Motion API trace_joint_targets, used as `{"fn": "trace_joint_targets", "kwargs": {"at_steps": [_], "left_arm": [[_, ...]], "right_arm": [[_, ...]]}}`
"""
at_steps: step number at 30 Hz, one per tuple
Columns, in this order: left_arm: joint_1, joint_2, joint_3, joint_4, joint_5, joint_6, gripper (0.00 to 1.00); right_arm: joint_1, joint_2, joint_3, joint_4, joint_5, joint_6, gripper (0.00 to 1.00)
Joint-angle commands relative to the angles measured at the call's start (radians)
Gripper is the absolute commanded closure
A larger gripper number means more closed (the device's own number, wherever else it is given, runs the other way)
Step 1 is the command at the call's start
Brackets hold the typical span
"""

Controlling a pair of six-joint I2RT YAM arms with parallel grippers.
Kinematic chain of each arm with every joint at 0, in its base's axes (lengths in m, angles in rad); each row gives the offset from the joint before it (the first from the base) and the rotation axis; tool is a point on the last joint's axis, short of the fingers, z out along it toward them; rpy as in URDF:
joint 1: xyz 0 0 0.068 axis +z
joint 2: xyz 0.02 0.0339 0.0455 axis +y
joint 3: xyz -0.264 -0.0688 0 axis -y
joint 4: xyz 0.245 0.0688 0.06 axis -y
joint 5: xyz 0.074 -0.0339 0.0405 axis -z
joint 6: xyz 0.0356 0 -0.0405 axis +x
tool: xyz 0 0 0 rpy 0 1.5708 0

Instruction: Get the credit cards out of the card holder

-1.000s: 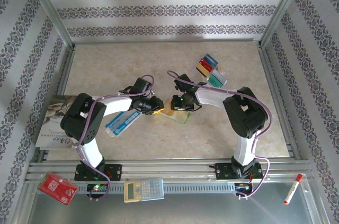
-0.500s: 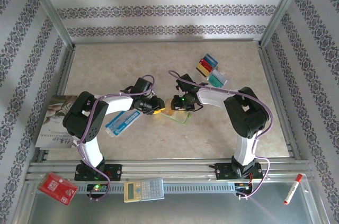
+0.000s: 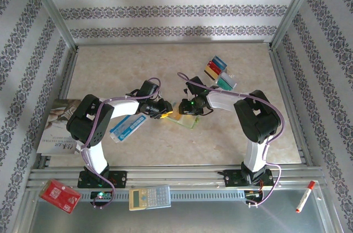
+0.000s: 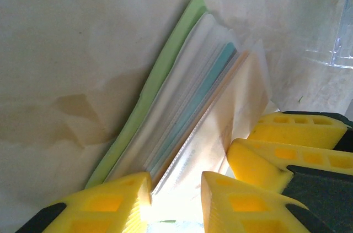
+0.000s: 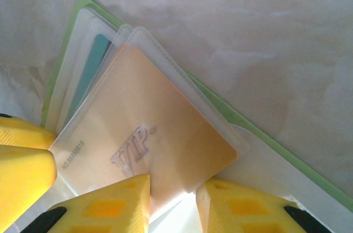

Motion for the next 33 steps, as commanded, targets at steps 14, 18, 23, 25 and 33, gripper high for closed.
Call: {"fn": "trace_joint_targets", "kwargs": {"at_steps": [14,18,23,25,33], "left_arm": [[-0.027,0.035,0.037,0.057,0.081,0.014,0.70],[-0.028,0.020,0.035,0.046,0.073,0.023,0.74],[-0.029,-0.005,0.028,0.019,0.045,0.038,0.76],[-0.030,-0.012,0.018,0.025,0.042,0.036,0.77],[-0.031,-0.060,-0.005,0.020,0.040,0.033,0.78]], "right_arm": [[-0.014,0.065,-0.048,0.028,0.032,-0.024,0.69],[-0.020,0.056,-0.050,0.034,0.023,-0.026,0.69],[-0.023,0.052,-0.049,0.036,0.014,-0.024,0.69],[-0.022,0.054,-0.050,0.038,0.013,-0.024,0.68],[-0.026,0.046,-0.060,0.049,0.009,-0.022,0.68]]}}
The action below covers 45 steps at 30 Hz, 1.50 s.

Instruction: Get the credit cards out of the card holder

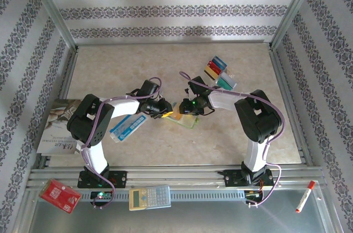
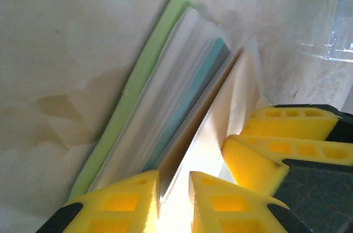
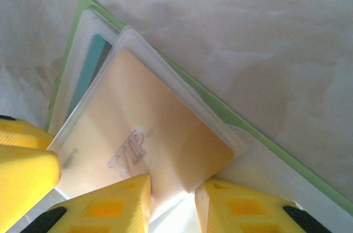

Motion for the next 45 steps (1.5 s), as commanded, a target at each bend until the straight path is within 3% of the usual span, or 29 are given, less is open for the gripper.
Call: {"fn": "trace_joint_targets", "kwargs": {"at_steps": [1,18,26,37,45], "left_arm": [[-0.027,-0.058,-0.014,0.023,0.025,0.015,0.78],[-0.047,-0.063,-0.025,0.023,0.010,-0.004,0.78],[-0.046,-0.078,-0.020,-0.001,-0.028,0.005,0.86],[-0.053,-0.125,-0.045,0.030,0.000,-0.001,0.77],[-0.067,-0.086,-0.015,-0.002,-0.007,0.018,0.76]], "right_arm": [[-0.007,0.049,-0.045,0.025,0.056,-0.021,0.68],[-0.011,0.026,-0.047,0.034,0.037,-0.011,0.69],[-0.017,-0.011,-0.043,0.032,0.030,-0.005,0.68],[-0.026,-0.056,-0.054,0.039,0.011,0.009,0.66],[-0.038,-0.064,-0.074,0.064,-0.001,0.028,0.66]]}}
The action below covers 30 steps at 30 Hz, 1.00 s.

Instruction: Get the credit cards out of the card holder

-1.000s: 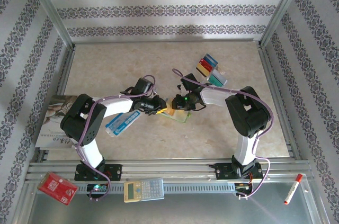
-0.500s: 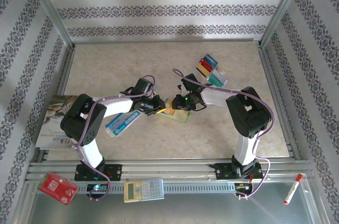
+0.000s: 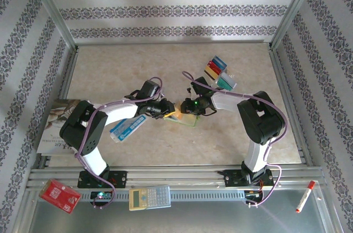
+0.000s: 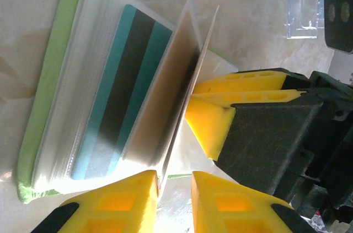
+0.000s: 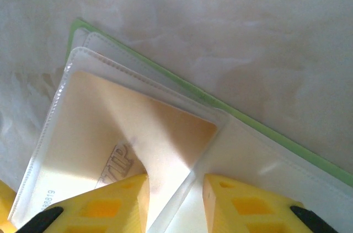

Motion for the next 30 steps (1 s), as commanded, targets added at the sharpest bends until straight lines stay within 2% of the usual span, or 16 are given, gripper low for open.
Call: {"fn": "trace_joint_targets", "kwargs": {"at_steps": [1,14,17,25,30], "left_arm": [[-0.021,0.024,0.027,-0.020,0.017,0.026,0.76],[-0.035,0.065,0.063,-0.019,0.010,0.023,0.77],[-0.037,0.068,0.068,-0.031,-0.003,0.025,0.80],[-0.035,0.020,0.064,-0.133,-0.096,0.072,0.93],[-0.035,-0.036,0.049,-0.228,-0.186,0.117,0.94]], "right_arm": [[-0.013,-0.025,-0.025,0.008,0.004,0.020,0.66],[-0.021,-0.013,-0.043,0.043,-0.024,0.029,0.70],[-0.023,-0.015,-0.043,0.045,-0.029,0.026,0.70],[-0.024,-0.055,-0.039,0.040,-0.045,0.025,0.69],[-0.021,-0.103,-0.048,0.032,-0.061,0.044,0.67]]}}
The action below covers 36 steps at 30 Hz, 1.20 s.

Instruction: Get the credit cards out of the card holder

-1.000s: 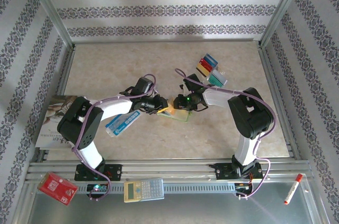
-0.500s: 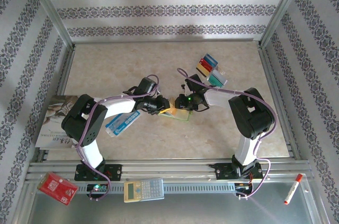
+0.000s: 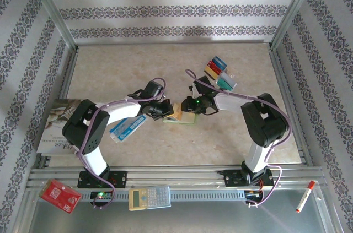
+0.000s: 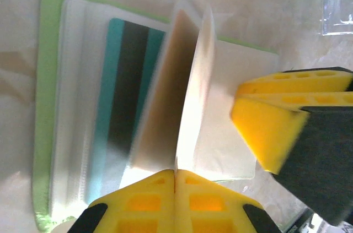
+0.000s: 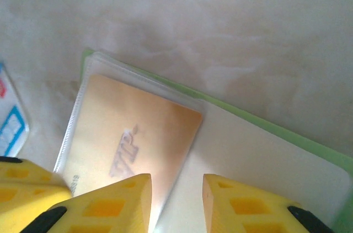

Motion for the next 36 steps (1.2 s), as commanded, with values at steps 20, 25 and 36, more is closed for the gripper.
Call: {"fn": "trace_joint_targets", "kwargs": {"at_steps": [20,25,36], "left_arm": [[-0.010,-0.068,-0.030,-0.101,-0.040,0.002,0.64],[-0.011,-0.076,-0.055,-0.120,-0.067,-0.027,0.61],[-0.010,-0.084,-0.018,-0.156,-0.112,-0.002,0.59]], "right_arm": [[0.023,0.034,-0.043,-0.011,-0.001,0.028,0.69],[0.021,0.040,-0.042,-0.005,0.001,0.028,0.69],[0.018,0.055,-0.043,-0.006,0.008,0.026,0.69]]}}
